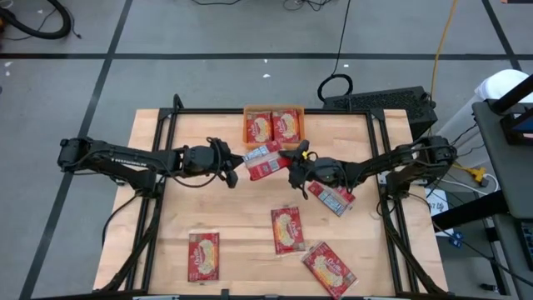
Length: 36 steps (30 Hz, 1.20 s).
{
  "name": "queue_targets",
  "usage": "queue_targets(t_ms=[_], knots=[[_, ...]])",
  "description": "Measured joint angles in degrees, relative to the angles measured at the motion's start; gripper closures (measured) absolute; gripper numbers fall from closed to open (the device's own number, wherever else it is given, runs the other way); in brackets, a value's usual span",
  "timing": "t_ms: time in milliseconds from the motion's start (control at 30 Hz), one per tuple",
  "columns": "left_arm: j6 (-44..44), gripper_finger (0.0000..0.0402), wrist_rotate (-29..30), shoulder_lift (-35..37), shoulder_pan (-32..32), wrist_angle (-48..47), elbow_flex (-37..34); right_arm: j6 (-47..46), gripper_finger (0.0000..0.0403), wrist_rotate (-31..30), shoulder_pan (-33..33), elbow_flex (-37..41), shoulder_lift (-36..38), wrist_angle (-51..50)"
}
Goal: Sort popcorn bags into baskets
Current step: Put the popcorn pack into the orange bin
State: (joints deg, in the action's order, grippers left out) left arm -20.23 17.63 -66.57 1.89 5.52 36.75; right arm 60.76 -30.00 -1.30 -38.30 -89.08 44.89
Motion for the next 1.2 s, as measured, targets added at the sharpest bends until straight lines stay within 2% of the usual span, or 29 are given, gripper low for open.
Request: queue_targets(t_ms=[100, 200, 467, 633, 800, 1000, 1100, 1200], knots=[[3.38, 0.0378, 1.31, 0.00, -0.05, 0.65, 0.00, -2.94, 0.0353, -0.16, 0.00, 0.00, 0.00, -0.16], [6.08, 0.0330, 5.24, 0.04, -0.25, 1.14, 0.07, -6.90, 0.0392, -0.20, 0.00, 0.00, 0.00, -0.41], [12.44, 0.0165, 14.08, 0.33, -0.31, 0.47, 0.09, -27.45, 0.0377, 0.12, -0.02, 0.00, 0.00, -1.38], [15.40, 0.0104, 16.09, 0.76, -0.83, -0.51, 0.11, -38.22, 0.0393, 1.02, 0.80, 0.00, 0.53, -2.77], [16.46, 0.0091, 16.94, 2.06, -0.96, -3.92, 0.19, -47.22, 0.0397, 7.77, 3.12, 0.02, 2.30, -7.27], [14.01, 0.0121, 16.54, 4.50, -1.07, -9.90, 0.07, -54.53, 0.0395, 15.17, 6.56, -0.10, 8.37, -20.13], [15.17, 0.0139, 16.45, 4.48, -1.29, -5.24, 0.09, -56.13, 0.0395, 15.64, 7.94, -2.63, 11.54, -30.58], [21.62, 0.0144, 15.29, 4.29, -1.63, 0.26, 1.51, -59.10, 0.0395, 20.25, 9.75, -6.30, 13.08, -38.69]])
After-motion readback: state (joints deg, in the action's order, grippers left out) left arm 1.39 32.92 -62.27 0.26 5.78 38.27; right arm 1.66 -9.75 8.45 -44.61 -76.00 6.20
